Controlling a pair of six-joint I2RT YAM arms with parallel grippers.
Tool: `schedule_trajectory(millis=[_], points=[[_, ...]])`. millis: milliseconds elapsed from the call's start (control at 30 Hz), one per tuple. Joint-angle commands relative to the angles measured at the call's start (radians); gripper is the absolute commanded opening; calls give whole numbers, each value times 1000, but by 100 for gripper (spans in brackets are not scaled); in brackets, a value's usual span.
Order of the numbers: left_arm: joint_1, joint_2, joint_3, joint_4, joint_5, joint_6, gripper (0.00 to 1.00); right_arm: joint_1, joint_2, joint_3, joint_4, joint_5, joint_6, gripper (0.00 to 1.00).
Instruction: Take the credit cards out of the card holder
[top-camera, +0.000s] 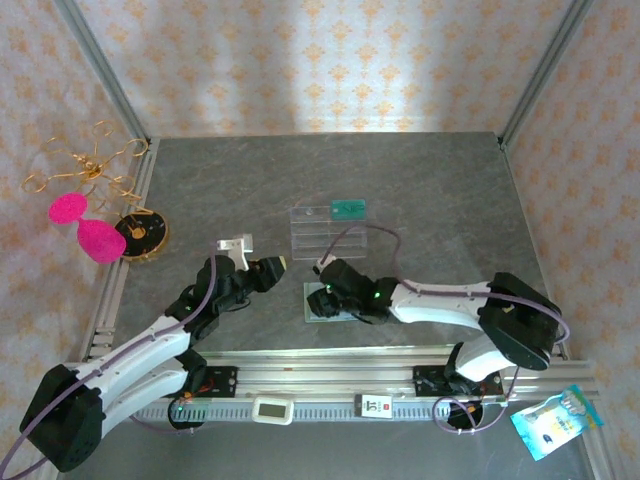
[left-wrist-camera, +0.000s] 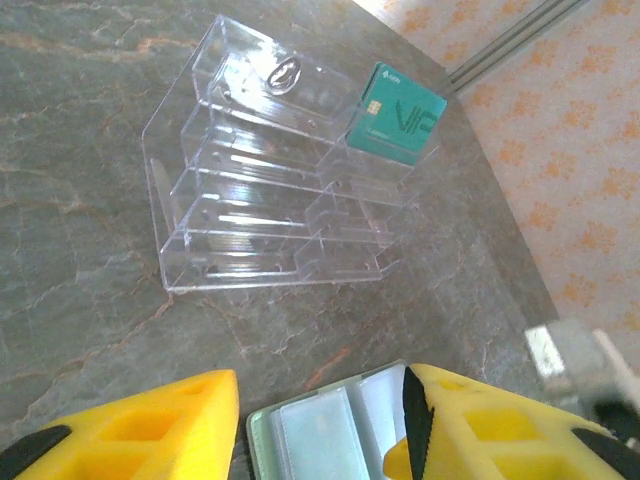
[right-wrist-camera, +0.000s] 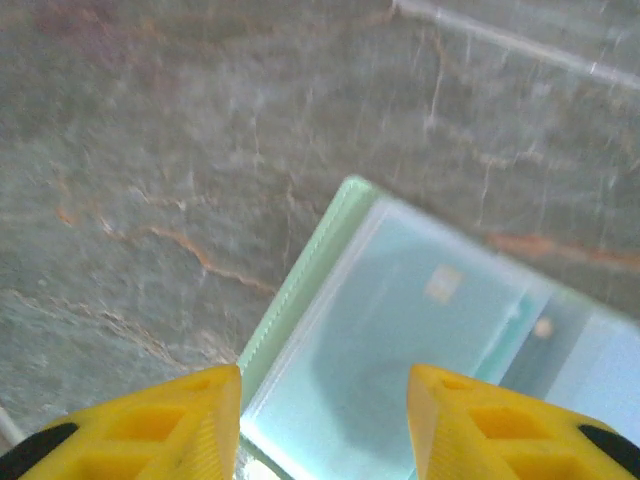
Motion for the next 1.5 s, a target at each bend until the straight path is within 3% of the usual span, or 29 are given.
schedule_trajectory(millis=[0,333,533,700,800,1100,1267,1333,1467], points=[[7,-32,-32,47,18,-27,47,53,39,48,-24,160,61,46],[8,-70,-62,25,19,-25,46,82,152,132,-109,281,46,45],[6,-60,-69,42,41,-21,41,82,213,135,-119,244,39,40],[-5,-23,-68,54,76,-17,35,81,261,149,-121,231,55,11],[-33,8,-72,74,81,-21,32,81,234,125,-70,228,92,0],[-153,167,-67,188,83,-53,3,68,88,2,168,182,229,0],[-180,284,-48,227,99,-59,0,68,55,-41,216,188,266,0],[-189,326,-30,227,105,-56,0,70,31,-65,241,192,278,6],[-208,425,14,245,138,-45,0,69,-59,-116,258,253,314,34]])
